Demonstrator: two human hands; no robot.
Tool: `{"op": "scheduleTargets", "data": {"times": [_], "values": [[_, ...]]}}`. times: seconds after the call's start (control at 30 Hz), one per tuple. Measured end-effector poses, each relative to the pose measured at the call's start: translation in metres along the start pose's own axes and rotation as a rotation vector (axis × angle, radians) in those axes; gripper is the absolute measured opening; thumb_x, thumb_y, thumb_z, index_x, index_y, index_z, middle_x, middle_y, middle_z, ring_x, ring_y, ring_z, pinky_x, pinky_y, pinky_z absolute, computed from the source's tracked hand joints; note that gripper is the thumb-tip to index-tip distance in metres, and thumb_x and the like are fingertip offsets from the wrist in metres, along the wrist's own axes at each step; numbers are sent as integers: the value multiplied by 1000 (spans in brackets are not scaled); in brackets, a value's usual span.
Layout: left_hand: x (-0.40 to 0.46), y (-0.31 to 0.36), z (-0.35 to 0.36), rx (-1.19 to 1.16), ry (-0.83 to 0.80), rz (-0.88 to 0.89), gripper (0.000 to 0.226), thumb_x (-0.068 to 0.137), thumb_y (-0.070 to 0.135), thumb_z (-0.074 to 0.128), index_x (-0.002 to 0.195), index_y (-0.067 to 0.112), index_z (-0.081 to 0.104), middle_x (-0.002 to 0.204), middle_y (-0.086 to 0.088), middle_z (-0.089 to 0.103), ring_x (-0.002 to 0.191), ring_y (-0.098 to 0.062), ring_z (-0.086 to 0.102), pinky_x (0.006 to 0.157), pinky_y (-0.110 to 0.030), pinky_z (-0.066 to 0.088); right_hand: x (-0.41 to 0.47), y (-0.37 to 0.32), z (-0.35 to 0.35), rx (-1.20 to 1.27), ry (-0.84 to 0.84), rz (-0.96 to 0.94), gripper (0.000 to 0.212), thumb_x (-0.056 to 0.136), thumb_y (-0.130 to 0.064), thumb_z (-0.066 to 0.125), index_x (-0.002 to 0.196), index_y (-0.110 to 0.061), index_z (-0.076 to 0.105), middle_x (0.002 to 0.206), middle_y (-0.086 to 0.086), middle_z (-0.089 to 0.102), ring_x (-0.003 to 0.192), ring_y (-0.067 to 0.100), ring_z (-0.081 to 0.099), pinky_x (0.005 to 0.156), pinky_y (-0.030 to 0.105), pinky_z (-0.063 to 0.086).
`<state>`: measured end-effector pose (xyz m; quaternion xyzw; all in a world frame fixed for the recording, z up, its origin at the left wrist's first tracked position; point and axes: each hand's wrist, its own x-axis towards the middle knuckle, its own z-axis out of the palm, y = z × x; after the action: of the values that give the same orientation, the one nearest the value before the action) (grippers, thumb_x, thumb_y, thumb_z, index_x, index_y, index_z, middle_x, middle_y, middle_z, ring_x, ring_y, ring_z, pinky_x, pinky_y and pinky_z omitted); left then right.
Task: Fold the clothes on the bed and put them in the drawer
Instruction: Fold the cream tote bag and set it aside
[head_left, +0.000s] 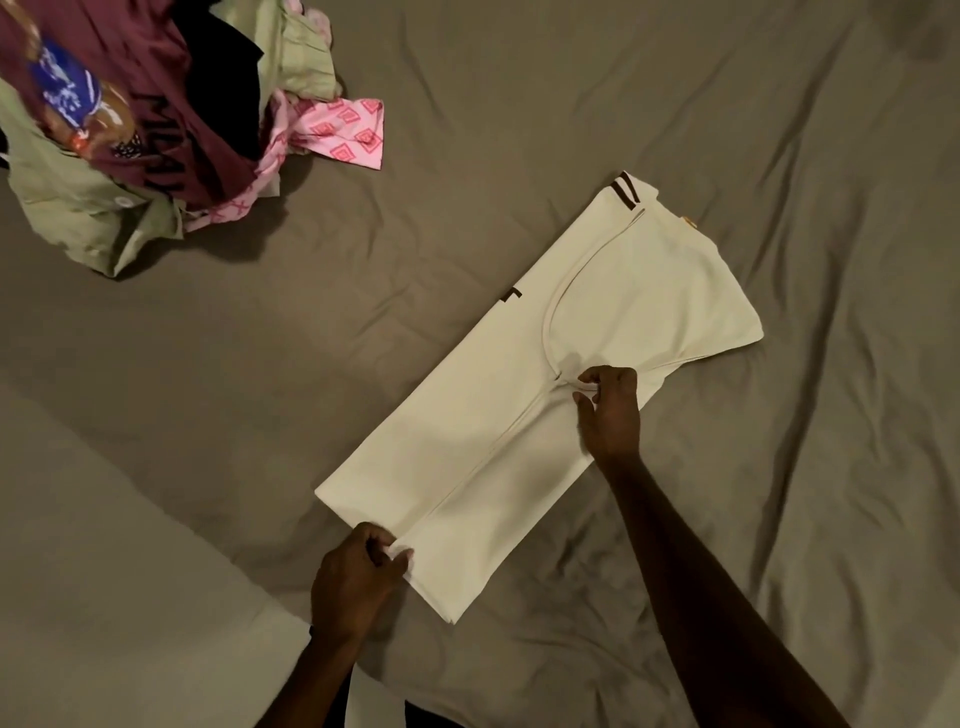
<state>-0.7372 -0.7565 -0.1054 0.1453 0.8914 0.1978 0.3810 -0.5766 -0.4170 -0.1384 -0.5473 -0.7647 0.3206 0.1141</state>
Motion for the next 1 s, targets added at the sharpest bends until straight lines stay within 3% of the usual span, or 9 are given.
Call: {"op": "scheduleTargets", "data": {"times": [0.1,0.27,0.4,0.5,0.6,0.67,0.77,0.87,1.0], "values": [[-3,25,-7,139,119,148,40,71,51,86,93,34,58,67,23,59,63,-6,63,58,-25,43,-5,3,-1,75,129,28,40,88,1,67,126,-9,61,128,7,49,88,15,60,82,26,51],[13,62,18,244,66,464,33,80,33,85,97,31,57,59,23,44,54,-2,61,51,-20,42,0,31,-28,197,463,229,37,82,3,61,118,-2,62,117,13,56,84,-1,55,79,18,44],[32,109,60,180,-40,714,27,89,35,75,112,35,61,72,19,56,63,0,59,59,-16,46,41,75,-60,741,597,634,36,91,-4,70,124,-4,56,107,12,62,80,15,64,75,28,55],[50,156,92,166,-58,881,31,93,34,71,123,27,64,83,13,61,67,-4,60,59,-25,51,76,93,-86,1035,613,656,41,94,-3,69,129,-4,46,99,12,62,73,14,65,71,32,60],[69,196,115,257,-68,973,48,90,32,70,136,24,59,90,5,63,75,-17,64,59,-32,52,106,105,-102,1121,551,688,49,91,-17,78,131,-3,55,99,10,70,77,19,70,66,34,61],[82,217,126,347,-61,1010,60,86,30,75,142,21,56,90,-1,64,76,-23,66,56,-34,52,120,111,-107,1049,462,684,30,89,-24,80,110,-9,66,78,5,63,57,18,57,46,27,44],[89,231,134,540,-32,1060,68,74,28,85,137,17,61,82,-4,64,68,-26,65,46,-31,45,134,109,-107,985,457,686,22,86,-18,80,80,-17,58,60,1,41,45,14,33,49,27,22],[89,229,138,538,-24,1062,66,77,26,80,139,16,59,86,-5,64,71,-27,64,47,-33,46,141,89,-113,1072,477,676,14,83,-15,78,85,-13,64,59,1,51,45,15,45,49,25,33],[86,220,137,479,-20,998,66,88,33,70,149,17,49,99,-3,63,84,-25,63,56,-34,49,157,66,-112,1145,354,570,27,85,-26,77,102,-7,69,77,7,67,60,18,61,50,26,44]]}}
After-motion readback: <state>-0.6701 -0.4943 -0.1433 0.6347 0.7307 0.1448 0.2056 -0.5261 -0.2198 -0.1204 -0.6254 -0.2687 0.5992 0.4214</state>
